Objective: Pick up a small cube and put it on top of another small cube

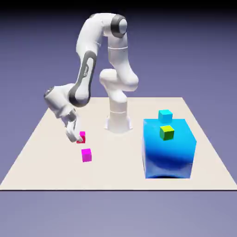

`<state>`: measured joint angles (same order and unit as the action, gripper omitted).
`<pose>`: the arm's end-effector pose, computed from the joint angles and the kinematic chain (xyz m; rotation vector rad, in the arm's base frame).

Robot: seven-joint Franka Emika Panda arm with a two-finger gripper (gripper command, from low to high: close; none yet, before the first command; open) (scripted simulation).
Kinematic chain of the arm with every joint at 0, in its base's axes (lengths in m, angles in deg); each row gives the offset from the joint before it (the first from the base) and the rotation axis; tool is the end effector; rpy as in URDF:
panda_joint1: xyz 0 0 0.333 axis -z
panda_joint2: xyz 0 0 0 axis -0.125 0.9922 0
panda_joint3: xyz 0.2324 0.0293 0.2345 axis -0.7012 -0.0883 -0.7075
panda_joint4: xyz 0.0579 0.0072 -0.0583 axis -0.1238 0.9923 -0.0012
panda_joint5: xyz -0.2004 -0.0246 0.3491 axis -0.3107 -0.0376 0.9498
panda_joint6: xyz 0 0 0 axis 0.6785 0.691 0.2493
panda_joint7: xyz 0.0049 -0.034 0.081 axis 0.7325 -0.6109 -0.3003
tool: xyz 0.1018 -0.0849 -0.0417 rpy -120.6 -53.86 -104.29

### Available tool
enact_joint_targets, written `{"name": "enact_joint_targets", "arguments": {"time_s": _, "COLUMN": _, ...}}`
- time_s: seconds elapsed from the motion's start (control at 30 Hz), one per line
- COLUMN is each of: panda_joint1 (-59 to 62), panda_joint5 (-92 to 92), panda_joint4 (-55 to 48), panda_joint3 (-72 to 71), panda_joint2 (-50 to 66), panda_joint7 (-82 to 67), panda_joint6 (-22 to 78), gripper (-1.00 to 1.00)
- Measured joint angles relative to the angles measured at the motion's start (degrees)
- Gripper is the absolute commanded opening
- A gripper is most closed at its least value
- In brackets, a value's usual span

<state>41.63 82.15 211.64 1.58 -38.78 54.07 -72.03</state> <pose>0.3319 -0.2171 0.1728 -1.1952 2.6394 0.6542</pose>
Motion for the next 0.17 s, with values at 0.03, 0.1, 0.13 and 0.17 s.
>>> {"name": "enact_joint_targets", "arguments": {"time_s": 0.03, "panda_joint1": -0.1, "panda_joint5": 1.6, "panda_joint4": 0.4, "panda_joint3": -0.7, "panda_joint2": 2.1, "panda_joint7": -1.2, "panda_joint6": -2.4, "gripper": -1.00}}
{"name": "enact_joint_targets", "arguments": {"time_s": 0.1, "panda_joint1": -0.4, "panda_joint5": 3.8, "panda_joint4": 1.0, "panda_joint3": -1.7, "panda_joint2": 4.8, "panda_joint7": -2.7, "panda_joint6": -5.5, "gripper": 1.00}}
{"name": "enact_joint_targets", "arguments": {"time_s": 0.13, "panda_joint1": -0.4, "panda_joint5": 3.6, "panda_joint4": 1.0, "panda_joint3": -1.7, "panda_joint2": 4.8, "panda_joint7": -2.6, "panda_joint6": -5.5, "gripper": 1.00}}
{"name": "enact_joint_targets", "arguments": {"time_s": 0.17, "panda_joint1": -0.4, "panda_joint5": 3.6, "panda_joint4": 1.0, "panda_joint3": -1.7, "panda_joint2": 4.8, "panda_joint7": -2.6, "panda_joint6": -5.5, "gripper": 1.00}}
